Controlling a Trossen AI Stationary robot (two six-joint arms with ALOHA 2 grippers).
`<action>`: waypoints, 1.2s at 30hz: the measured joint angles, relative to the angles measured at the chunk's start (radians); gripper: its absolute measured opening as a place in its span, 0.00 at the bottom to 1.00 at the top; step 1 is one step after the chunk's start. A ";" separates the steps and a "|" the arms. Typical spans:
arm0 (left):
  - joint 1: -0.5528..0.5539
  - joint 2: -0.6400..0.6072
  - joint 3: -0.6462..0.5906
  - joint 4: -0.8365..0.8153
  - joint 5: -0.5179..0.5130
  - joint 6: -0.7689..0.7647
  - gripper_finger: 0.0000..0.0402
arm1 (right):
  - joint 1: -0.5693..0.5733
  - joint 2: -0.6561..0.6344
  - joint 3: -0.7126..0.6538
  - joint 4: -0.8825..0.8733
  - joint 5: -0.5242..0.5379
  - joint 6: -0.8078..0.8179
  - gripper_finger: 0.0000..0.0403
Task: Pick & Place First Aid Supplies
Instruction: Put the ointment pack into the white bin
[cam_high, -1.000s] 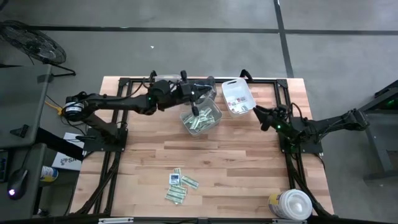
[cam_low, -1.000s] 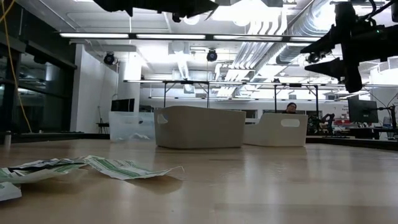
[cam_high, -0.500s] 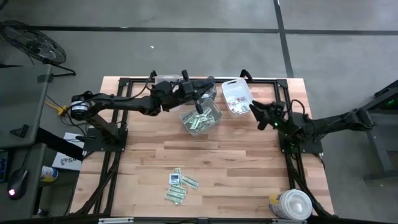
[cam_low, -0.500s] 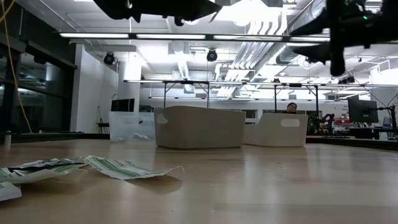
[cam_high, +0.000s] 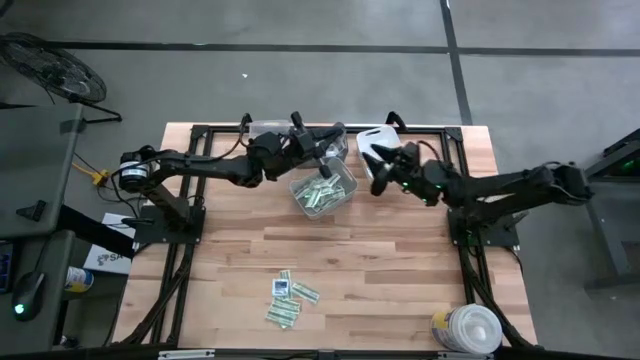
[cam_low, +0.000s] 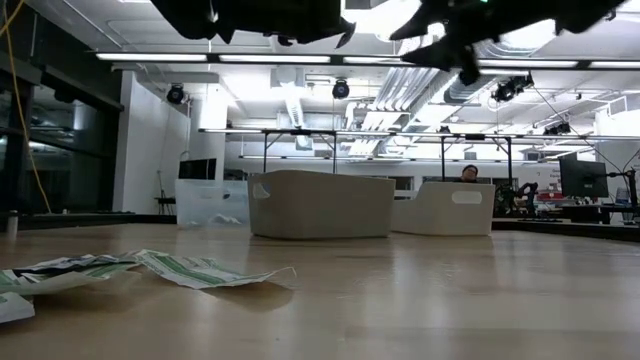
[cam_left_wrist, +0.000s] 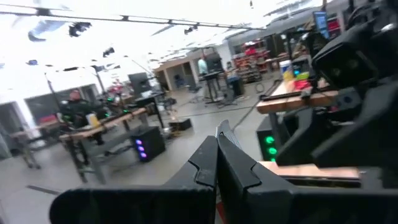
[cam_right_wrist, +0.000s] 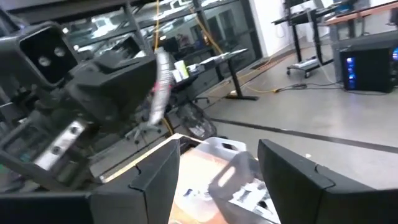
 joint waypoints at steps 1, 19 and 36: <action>0.000 0.000 0.000 0.006 -0.009 0.012 0.00 | -0.005 0.031 0.028 0.000 -0.017 0.000 0.52; 0.000 0.000 0.000 0.004 -0.022 0.053 0.00 | -0.097 0.266 0.276 -0.025 -0.166 -0.042 0.52; 0.000 0.000 0.000 0.006 0.000 0.053 0.00 | -0.174 0.266 0.276 -0.054 -0.355 0.031 0.11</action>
